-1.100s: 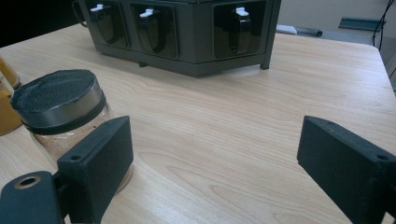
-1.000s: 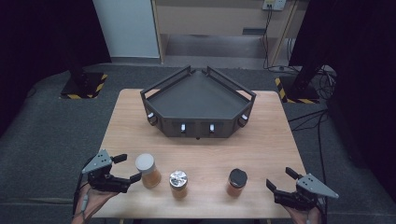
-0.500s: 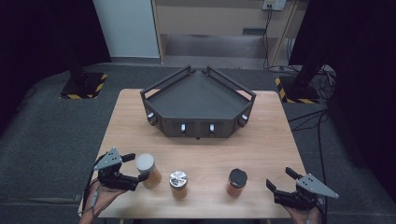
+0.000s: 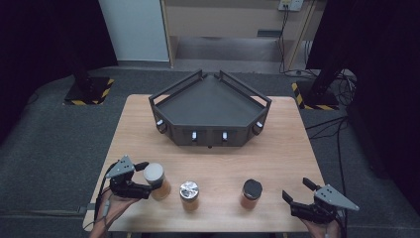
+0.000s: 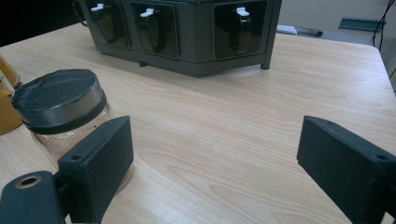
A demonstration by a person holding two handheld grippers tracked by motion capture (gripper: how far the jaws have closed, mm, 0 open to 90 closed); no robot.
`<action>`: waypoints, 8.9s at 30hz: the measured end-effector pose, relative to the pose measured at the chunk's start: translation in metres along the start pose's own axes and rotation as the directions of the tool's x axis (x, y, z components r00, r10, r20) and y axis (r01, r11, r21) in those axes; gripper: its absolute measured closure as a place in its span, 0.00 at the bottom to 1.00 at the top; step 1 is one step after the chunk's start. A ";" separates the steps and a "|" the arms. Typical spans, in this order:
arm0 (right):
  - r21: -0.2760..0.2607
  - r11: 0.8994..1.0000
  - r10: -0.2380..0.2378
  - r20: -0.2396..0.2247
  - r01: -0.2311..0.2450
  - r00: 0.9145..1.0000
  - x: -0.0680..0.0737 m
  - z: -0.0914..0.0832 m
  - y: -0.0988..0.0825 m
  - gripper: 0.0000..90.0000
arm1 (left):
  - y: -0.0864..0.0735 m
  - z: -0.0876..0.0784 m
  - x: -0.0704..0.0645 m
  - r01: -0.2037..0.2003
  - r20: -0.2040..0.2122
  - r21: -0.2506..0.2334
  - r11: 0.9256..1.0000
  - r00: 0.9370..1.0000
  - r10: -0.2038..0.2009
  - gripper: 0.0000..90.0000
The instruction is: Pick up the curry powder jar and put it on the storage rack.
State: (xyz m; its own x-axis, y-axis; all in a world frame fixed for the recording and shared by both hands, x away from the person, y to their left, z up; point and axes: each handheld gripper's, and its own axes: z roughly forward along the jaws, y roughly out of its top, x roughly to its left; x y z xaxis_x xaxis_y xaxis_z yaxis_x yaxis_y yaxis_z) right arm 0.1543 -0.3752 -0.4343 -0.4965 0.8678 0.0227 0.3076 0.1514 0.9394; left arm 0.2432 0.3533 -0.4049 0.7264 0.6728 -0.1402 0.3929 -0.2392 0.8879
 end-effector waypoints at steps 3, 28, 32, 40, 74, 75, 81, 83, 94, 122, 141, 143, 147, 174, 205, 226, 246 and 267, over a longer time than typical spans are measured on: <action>0.001 1.000 -0.001 0.000 0.001 1.000 0.000 0.000 0.000 0.12 | -0.006 0.002 0.001 0.002 0.005 -0.031 1.000 1.000 -0.002 0.17; -0.001 1.000 0.000 0.001 0.000 1.000 0.000 0.000 0.000 0.12 | -0.011 0.010 -0.007 -0.046 -0.030 -0.070 0.996 0.999 0.044 0.35; 0.000 1.000 -0.002 0.000 0.002 1.000 0.000 0.000 0.000 0.12 | -0.004 0.011 -0.008 -0.053 -0.026 -0.071 0.996 0.998 0.051 0.35; -0.002 1.000 -0.001 -0.001 0.001 1.000 0.000 0.000 0.000 0.12 | 0.014 0.015 -0.008 -0.053 -0.015 -0.074 0.996 0.999 0.052 0.35; -0.006 1.000 0.005 -0.006 -0.005 1.000 -0.002 0.000 -0.001 0.12 | 0.129 0.031 -0.002 -0.036 -0.026 -0.081 0.996 0.999 0.034 0.36; -0.006 1.000 0.005 -0.006 -0.005 1.000 -0.002 0.000 -0.001 0.12 | 0.132 0.032 -0.002 -0.036 -0.028 -0.077 0.996 0.999 0.034 0.36; -0.008 1.000 0.006 -0.007 -0.006 1.000 -0.002 0.000 -0.001 0.12 | 0.149 0.036 -0.002 -0.036 -0.060 -0.074 0.997 0.998 0.032 0.36; -0.008 1.000 0.006 -0.007 -0.006 1.000 -0.002 0.000 -0.001 0.12 | 0.152 0.036 -0.001 -0.038 -0.062 -0.074 0.997 0.998 0.033 0.36; -0.009 1.000 0.014 -0.011 -0.014 1.000 -0.003 0.000 -0.002 0.12 | 0.183 0.041 0.012 -0.011 -0.086 -0.099 0.995 0.996 0.002 0.36; -0.009 1.000 0.022 -0.023 -0.022 0.999 -0.006 0.000 -0.003 0.12 | 0.224 0.102 0.033 0.065 -0.252 -0.112 0.992 0.964 -0.092 0.36; -0.007 1.000 0.024 -0.024 -0.024 0.999 -0.006 0.000 -0.003 0.12 | 0.218 0.134 0.039 0.078 -0.320 -0.100 0.992 0.941 -0.106 0.36; -0.008 1.000 0.027 -0.023 -0.027 0.999 -0.006 0.000 -0.003 0.12 | 0.216 0.136 0.040 0.077 -0.324 -0.095 0.992 0.940 -0.104 0.36; -0.007 1.000 0.028 -0.024 -0.029 0.999 -0.006 0.000 -0.003 0.12 | 0.213 0.140 0.042 0.087 -0.328 -0.090 0.992 0.938 -0.112 0.36; -0.007 1.000 0.026 -0.025 -0.026 0.999 -0.006 0.000 -0.003 0.12 | 0.201 0.146 0.038 0.066 -0.336 -0.109 0.992 0.936 -0.099 0.35; -0.008 1.000 0.021 -0.030 -0.021 0.999 -0.005 0.000 -0.002 0.12 | 0.218 0.077 0.012 -0.012 -0.284 -0.207 0.978 0.957 -0.048 0.09; -0.002 1.000 0.010 -0.023 -0.010 1.000 -0.004 0.001 -0.001 0.12 | 0.179 0.021 0.000 -0.046 -0.204 -0.255 0.966 0.979 -0.007 0.10; 0.001 1.000 0.008 -0.024 -0.008 1.000 -0.003 0.001 0.000 0.12 | 0.115 -0.012 -0.014 -0.067 -0.139 -0.263 0.963 0.990 0.031 0.10; 0.002 1.000 0.009 -0.021 -0.009 1.000 -0.002 0.001 0.000 0.12 | 0.040 -0.031 -0.026 -0.058 -0.121 -0.272 0.961 0.992 0.025 0.10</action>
State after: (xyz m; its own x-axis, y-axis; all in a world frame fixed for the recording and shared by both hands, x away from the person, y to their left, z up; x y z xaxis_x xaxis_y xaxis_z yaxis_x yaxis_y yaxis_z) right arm 0.1562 -0.3769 -0.4349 -0.5106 0.8589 0.0386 0.3140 0.1445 0.9384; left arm 0.2220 0.3482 -0.3522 0.6622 0.7466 -0.0635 0.1820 -0.0781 0.9802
